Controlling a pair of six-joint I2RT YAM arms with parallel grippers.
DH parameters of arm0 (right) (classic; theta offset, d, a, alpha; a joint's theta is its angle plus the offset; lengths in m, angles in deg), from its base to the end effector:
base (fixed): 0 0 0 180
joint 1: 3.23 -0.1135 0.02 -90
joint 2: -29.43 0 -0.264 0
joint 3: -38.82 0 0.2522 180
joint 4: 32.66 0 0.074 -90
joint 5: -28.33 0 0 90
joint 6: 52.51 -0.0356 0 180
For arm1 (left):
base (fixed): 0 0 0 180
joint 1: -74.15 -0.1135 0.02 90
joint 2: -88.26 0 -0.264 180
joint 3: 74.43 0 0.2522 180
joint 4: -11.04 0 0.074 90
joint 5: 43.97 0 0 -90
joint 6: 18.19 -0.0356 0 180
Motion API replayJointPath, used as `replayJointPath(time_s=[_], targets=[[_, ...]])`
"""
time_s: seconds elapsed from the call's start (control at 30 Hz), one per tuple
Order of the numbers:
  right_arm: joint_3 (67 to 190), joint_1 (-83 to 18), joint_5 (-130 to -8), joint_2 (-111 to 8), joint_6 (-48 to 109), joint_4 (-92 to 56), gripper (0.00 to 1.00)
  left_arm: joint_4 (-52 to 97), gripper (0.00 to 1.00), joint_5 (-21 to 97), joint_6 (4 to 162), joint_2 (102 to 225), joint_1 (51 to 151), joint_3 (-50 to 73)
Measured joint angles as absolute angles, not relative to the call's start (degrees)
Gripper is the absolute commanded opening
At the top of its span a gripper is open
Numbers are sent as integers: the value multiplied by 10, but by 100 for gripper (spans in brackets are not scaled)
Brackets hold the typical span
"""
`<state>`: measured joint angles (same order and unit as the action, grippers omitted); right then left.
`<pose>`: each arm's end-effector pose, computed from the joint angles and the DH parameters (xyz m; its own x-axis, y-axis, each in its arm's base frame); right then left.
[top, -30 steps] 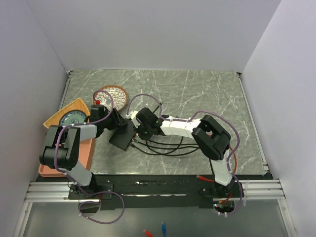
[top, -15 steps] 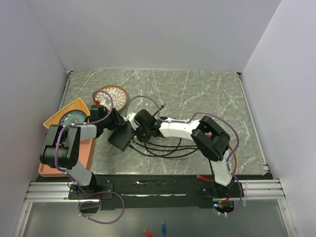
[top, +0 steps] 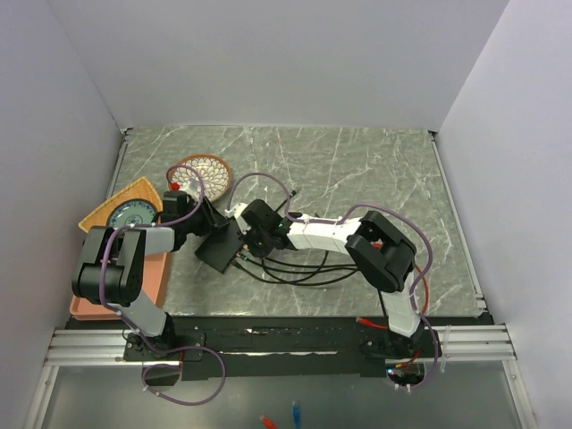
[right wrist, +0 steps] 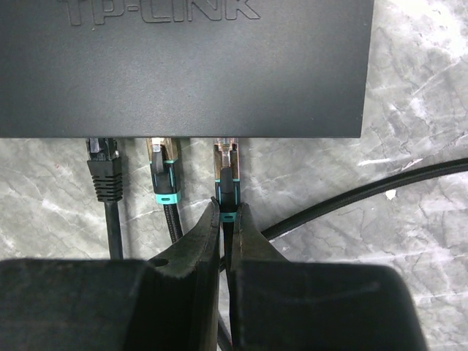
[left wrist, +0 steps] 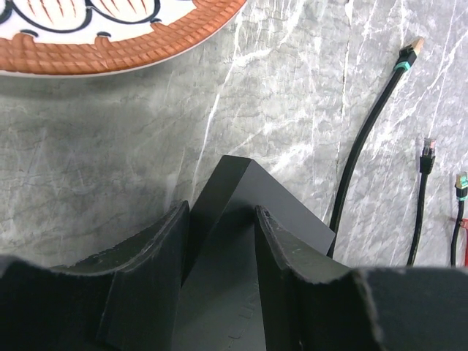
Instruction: Insert the plug into the switch port
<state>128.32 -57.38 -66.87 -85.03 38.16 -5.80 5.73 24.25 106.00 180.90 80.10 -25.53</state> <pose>0.2467 0.3469 0.1613 -0.4505 -0.6434 -0.6189 -0.8454 0.5304 0.0640 0.2953 -0.0441 0.1363 -0.7279 -0.4488 -0.5184 -0.0286 0.7753 -0.6310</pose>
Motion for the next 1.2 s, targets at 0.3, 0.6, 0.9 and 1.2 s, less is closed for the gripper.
replayJointPath(time_s=[0.3,0.6,0.9,1.2], targets=[[1282,-575,-667,-850,363,-61,0,45,39,236,1067,1810,797,-259],[1284,-578,-661,-850,362,-59,0,9,34,229,1077,1812,793,-275],[1284,-584,-646,-848,362,-60,0,-3,36,229,1085,1814,792,-277],[1263,-594,-637,-824,354,-87,0,8,37,223,1089,1800,794,-286]])
